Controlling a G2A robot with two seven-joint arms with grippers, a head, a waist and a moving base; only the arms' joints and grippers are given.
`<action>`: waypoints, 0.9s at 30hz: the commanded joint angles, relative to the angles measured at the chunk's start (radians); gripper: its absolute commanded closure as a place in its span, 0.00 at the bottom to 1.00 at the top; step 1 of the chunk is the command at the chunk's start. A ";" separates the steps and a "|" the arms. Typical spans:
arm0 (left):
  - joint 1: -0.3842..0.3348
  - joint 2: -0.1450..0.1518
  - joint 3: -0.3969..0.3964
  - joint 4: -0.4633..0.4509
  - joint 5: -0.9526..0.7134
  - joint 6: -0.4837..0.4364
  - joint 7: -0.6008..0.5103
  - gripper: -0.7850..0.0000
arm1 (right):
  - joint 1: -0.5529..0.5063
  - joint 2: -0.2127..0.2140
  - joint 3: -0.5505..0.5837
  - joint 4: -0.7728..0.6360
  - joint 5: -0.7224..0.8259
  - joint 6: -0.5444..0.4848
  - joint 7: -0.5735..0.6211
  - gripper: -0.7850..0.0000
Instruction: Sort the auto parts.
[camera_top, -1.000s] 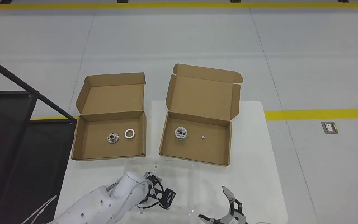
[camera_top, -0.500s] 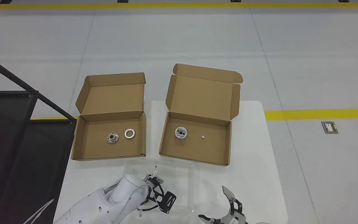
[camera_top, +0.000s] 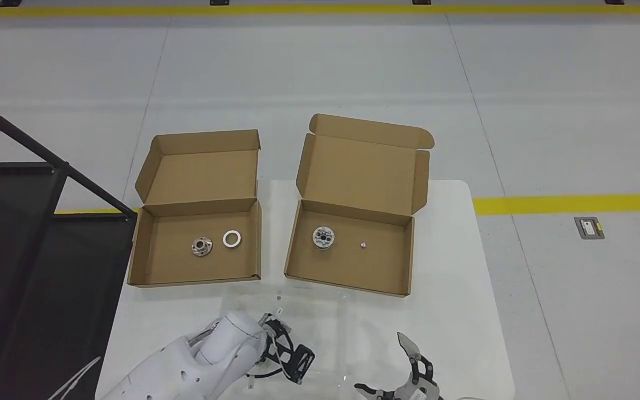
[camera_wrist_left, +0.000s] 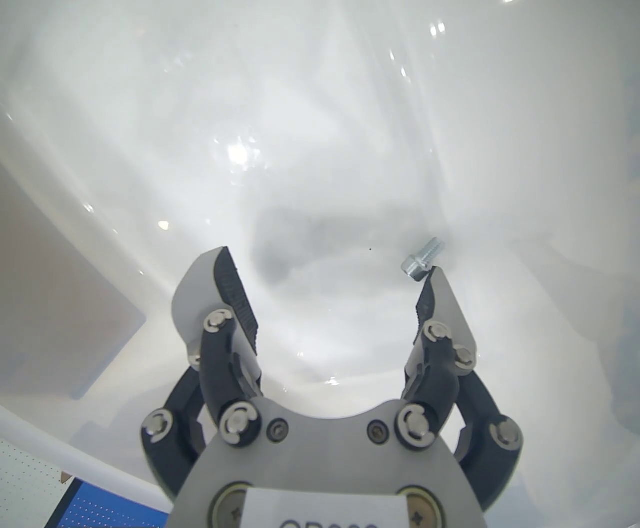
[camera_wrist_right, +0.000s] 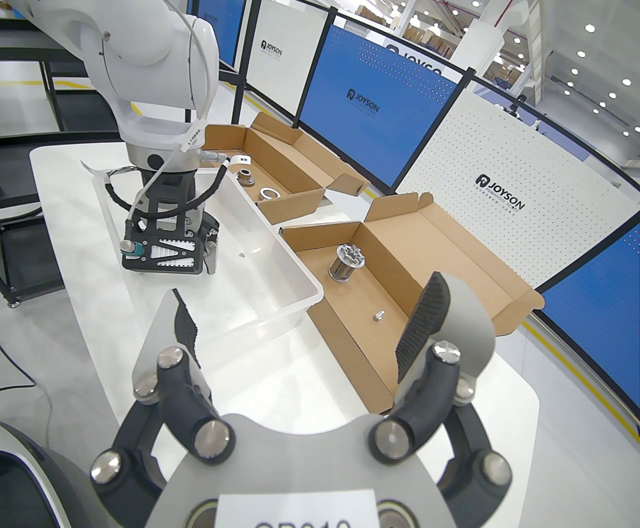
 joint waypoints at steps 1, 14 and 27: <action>0.003 -0.003 -0.002 -0.001 0.007 0.001 0.011 0.14 | 0.000 0.000 0.000 0.000 0.000 0.000 0.000 0.00; 0.018 0.005 -0.008 -0.027 0.152 -0.013 0.130 0.24 | 0.000 0.000 0.000 0.000 0.000 0.000 0.000 0.00; 0.039 -0.001 -0.065 0.005 0.146 0.029 0.187 0.26 | 0.000 0.000 0.000 0.000 0.000 0.000 0.000 0.00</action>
